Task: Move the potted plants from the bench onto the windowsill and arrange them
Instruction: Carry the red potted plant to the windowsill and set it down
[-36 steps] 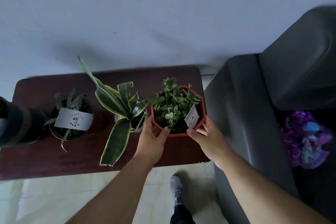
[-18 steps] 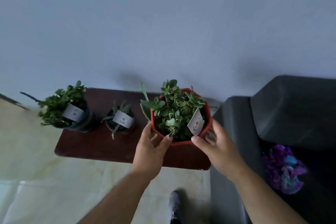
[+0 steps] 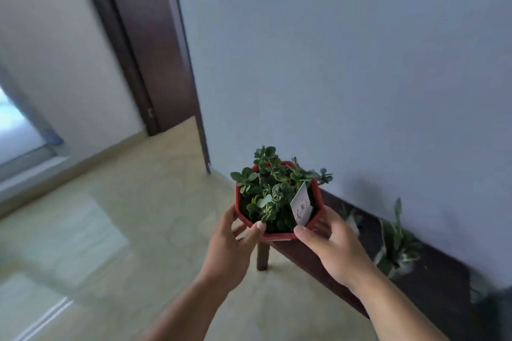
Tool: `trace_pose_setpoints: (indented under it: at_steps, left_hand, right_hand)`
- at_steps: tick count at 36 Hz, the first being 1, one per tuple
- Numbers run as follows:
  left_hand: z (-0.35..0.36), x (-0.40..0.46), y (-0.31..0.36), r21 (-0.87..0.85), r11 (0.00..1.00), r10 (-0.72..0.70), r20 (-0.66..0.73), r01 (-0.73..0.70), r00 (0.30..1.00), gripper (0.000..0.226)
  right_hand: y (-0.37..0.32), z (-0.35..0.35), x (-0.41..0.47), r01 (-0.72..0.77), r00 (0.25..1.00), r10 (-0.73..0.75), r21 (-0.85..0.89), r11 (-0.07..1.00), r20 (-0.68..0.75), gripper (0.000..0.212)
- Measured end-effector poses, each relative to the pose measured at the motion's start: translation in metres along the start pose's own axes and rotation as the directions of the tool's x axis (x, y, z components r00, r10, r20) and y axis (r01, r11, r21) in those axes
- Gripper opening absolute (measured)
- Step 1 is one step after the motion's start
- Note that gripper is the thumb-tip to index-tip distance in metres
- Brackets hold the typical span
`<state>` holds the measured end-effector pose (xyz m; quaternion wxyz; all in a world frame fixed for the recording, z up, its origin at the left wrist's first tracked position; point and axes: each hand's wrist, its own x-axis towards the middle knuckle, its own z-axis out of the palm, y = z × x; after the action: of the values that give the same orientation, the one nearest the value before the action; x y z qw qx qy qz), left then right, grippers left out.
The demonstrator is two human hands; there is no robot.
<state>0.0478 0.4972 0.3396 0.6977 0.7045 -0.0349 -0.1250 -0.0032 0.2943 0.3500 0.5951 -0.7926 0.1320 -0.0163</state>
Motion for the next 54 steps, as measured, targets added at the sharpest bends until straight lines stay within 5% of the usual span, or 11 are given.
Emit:
trace_pose_setpoints:
  at_steps: [8, 17, 42, 54]
  left_hand:
    - [-0.188, -0.045, 0.011, 0.000, 0.998, 0.064, -0.360, -0.068, 0.931, 0.042]
    - [-0.339, -0.063, -0.006, 0.027, 0.999, 0.047, -0.640, -0.039, 0.767, 0.046]
    - [-0.654, 0.114, 0.005, -0.087, 0.996, -0.055, -0.813, -0.027, 0.580, 0.034]
    - [-0.860, 0.173, 0.001, -0.138, 0.986, -0.057, -0.810, -0.094, 0.584, 0.035]
  right_hand:
    - [-0.075, 0.190, 0.029, 0.120, 0.939, -0.122, 0.026, 0.992, 0.322, 0.039]
    - [-0.118, 0.365, 0.069, 0.187, 0.786, -0.171, 0.035, 0.982, 0.594, 0.039]
    - [-0.226, 0.717, 0.291, 0.183, 0.589, -0.129, 0.024, 0.983, 0.798, 0.045]
    - [-0.292, 0.912, 0.352, 0.239, 0.570, -0.105, -0.043, 0.970, 0.815, 0.055]
